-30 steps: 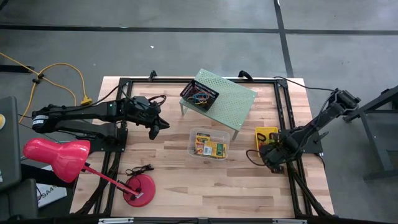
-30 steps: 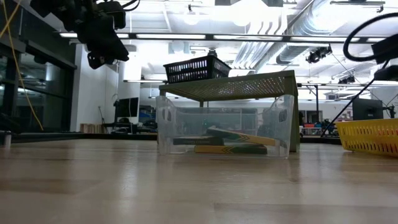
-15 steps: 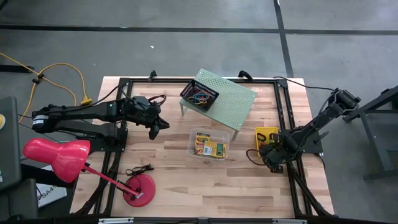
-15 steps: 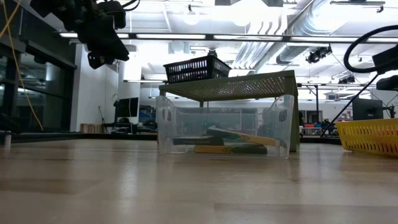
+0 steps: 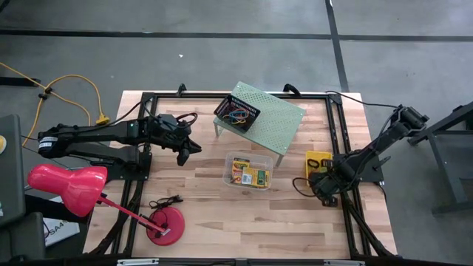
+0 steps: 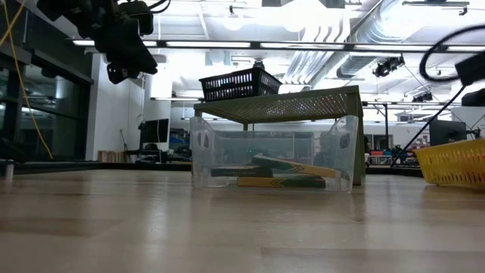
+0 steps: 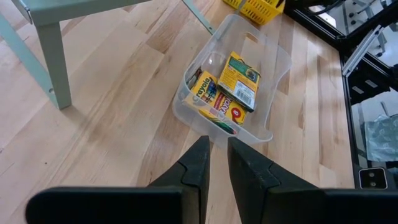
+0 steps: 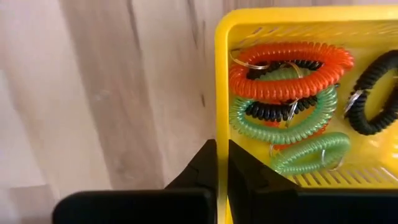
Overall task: Pick & Place Office Desk Supplies
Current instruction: Put the yellow bin with spring keychains on the shelf
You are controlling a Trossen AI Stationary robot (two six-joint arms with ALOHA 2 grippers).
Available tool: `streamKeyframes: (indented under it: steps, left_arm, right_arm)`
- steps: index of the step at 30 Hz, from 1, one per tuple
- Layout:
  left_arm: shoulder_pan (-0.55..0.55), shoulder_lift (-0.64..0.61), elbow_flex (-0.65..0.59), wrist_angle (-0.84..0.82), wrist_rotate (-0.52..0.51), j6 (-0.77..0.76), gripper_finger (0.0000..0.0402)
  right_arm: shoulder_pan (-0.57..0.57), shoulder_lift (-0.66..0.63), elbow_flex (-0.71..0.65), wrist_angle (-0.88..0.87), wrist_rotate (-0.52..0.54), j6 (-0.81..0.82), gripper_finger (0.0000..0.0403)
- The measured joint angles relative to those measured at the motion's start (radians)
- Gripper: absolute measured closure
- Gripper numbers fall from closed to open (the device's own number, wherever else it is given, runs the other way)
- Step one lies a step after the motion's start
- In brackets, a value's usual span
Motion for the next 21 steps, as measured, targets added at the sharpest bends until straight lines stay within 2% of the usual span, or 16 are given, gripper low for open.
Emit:
streamKeyframes:
  steps: [4,11,21]
  left_arm:
    - [0.000,0.000,0.000,0.000,0.000,0.000,0.0350]
    - [0.000,0.000,0.000,0.000,0.000,0.000,0.0350]
    - [0.000,0.000,0.000,0.000,0.000,0.000,0.0350]
  right_arm:
    - [0.000,0.000,0.080,-0.056,0.010,-0.004,0.0398]
    - [0.000,0.000,0.298,-0.235,0.021,-0.006,0.0399]
    - [-0.012,0.002,0.556,-0.481,0.099,0.019,0.0399]
